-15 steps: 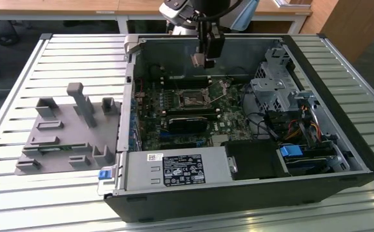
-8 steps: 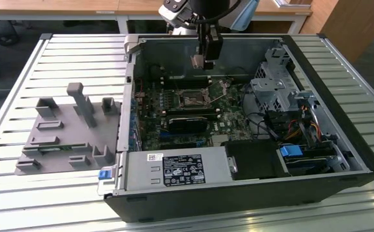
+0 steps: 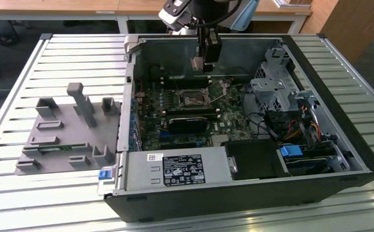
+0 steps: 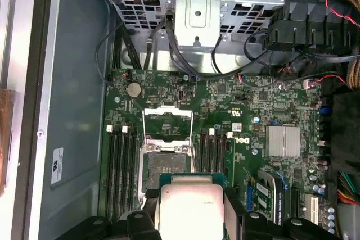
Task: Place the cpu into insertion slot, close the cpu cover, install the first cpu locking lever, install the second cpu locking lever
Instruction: 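Place the cpu into insertion slot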
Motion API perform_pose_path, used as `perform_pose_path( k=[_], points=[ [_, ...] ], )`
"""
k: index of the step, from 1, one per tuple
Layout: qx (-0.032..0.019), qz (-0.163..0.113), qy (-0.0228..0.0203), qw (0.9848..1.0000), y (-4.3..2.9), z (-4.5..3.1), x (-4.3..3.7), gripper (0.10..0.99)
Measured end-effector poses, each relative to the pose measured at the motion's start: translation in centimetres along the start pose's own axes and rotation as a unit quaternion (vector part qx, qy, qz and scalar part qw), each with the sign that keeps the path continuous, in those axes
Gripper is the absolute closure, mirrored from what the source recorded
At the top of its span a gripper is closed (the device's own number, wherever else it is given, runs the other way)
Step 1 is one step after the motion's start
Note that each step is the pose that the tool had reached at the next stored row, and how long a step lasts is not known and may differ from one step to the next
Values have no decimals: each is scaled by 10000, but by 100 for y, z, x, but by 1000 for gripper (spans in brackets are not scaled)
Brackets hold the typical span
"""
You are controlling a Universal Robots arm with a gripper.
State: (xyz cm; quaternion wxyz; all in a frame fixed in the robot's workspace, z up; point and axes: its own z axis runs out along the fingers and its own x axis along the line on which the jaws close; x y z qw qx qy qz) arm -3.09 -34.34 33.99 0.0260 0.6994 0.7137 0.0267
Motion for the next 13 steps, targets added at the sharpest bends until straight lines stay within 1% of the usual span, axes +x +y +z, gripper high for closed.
perform_pose_path(
  k=[9, 13],
  points=[
    [9, 7, -2, 10000, -5, 64, 0, 549],
    [9, 6, -22, 10000, -7, 91, 0, 549]
  ],
)
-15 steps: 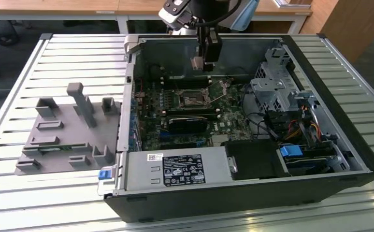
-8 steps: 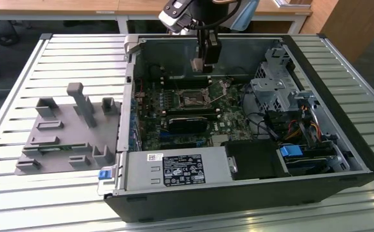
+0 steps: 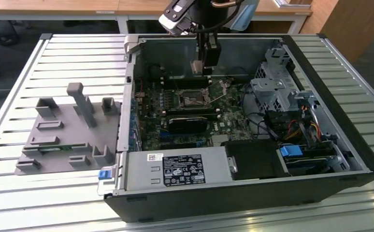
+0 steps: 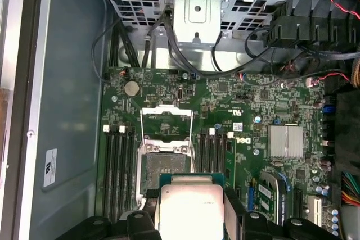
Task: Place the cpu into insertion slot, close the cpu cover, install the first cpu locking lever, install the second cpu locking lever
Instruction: 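Place the cpu into insertion slot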
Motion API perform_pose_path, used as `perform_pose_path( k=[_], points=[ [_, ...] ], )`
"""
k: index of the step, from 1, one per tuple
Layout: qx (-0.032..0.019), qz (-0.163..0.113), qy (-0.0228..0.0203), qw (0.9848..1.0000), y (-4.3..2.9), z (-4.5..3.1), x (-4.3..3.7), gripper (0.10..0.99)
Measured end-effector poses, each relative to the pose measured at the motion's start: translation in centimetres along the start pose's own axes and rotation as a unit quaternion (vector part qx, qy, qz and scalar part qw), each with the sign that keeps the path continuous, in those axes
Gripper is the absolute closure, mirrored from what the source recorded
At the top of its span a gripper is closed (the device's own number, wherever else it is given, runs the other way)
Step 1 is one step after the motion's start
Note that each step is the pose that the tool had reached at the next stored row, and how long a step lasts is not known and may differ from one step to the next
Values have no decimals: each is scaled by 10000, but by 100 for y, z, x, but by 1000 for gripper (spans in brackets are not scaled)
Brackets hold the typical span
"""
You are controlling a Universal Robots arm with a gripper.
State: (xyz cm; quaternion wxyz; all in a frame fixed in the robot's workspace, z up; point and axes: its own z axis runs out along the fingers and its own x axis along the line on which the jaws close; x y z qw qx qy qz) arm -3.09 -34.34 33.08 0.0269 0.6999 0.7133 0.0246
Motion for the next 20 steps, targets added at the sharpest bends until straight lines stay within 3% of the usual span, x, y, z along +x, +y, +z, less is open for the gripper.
perform_pose_path(
  k=[6, 20],
  points=[
    [0, -2, -26, 10000, -3, 38, 0, 549],
    [0, 22, -28, 10000, -15, 214, 30, 549]
  ],
)
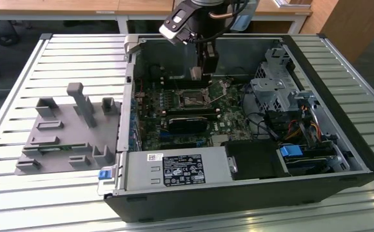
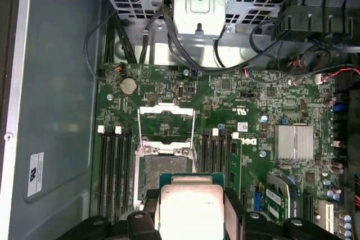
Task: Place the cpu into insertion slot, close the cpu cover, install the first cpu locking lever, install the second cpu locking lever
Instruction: 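Place the cpu into insertion slot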
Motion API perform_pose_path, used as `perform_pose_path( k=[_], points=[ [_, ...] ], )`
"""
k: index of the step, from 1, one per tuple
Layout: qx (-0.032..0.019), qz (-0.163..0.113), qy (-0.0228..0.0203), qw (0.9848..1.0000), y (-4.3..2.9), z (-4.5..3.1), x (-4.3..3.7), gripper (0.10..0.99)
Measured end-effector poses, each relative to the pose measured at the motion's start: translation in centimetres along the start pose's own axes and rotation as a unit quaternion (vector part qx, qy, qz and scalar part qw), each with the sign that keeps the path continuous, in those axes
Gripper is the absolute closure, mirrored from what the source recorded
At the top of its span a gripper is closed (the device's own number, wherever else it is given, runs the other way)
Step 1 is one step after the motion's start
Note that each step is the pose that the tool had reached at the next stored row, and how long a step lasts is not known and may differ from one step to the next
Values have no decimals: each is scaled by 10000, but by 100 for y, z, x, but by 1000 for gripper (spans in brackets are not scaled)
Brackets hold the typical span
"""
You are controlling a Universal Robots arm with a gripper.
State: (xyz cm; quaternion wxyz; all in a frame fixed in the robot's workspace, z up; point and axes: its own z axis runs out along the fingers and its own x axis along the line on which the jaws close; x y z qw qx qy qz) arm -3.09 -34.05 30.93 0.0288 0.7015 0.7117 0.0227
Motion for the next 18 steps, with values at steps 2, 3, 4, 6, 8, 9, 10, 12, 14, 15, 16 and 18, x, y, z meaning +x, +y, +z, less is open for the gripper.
perform_pose_path(
  k=[2, 3, 4, 6, 8, 9, 10, 12, 14, 15, 16, 18],
  points=[
    [0, 0, 0, 10000, -1, 22, 3, 549],
    [0, 0, 0, 10000, -2, 36, 4, 549],
    [1, 0, 0, 10000, -3, 48, 5, 549],
    [4, 0, 0, 10000, -5, 65, 7, 549],
    [5, 0, 0, 10000, -5, 76, 8, 549],
    [6, 0, 0, 10000, -6, 82, 8, 549],
    [6, 0, 0, 10000, -6, 88, 8, 549],
    [6, 0, 0, 10000, -7, 104, 8, 549],
    [6, 0, 0, 10000, -9, 131, 9, 549],
    [6, 0, -1, 10000, -10, 145, 12, 549],
    [6, 0, -4, 10000, -12, 159, 16, 549],
    [6, 0, -6, 10000, -14, 195, 25, 549]
  ],
)
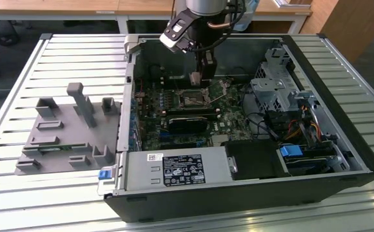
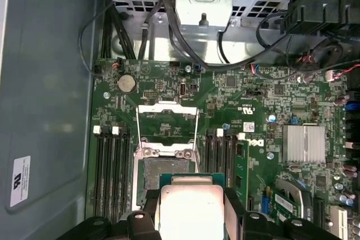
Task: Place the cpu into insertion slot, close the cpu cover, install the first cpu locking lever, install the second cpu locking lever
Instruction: 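Place the cpu into insertion slot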
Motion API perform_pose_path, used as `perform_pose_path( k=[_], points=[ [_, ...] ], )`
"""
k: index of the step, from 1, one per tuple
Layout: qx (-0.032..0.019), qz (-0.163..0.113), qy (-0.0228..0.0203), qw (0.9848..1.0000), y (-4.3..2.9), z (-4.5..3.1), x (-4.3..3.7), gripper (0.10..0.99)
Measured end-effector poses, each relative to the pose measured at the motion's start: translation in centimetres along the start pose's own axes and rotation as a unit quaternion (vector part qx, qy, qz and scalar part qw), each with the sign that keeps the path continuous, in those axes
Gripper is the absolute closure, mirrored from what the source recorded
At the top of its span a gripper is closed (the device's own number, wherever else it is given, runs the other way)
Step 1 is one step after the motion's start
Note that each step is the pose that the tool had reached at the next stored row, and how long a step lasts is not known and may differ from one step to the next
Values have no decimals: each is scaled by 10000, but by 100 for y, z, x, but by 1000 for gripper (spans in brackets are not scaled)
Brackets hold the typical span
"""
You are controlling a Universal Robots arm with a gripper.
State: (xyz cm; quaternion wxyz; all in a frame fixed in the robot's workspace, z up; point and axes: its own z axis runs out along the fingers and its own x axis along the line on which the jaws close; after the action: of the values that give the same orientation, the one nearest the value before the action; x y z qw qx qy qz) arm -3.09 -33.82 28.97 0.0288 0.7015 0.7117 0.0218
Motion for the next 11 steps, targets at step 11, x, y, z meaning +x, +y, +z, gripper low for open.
perform_pose_path(
  k=[11],
  points=[
    [-1, 4, -2, 10000, -11, 170, 86, 549]
  ],
)
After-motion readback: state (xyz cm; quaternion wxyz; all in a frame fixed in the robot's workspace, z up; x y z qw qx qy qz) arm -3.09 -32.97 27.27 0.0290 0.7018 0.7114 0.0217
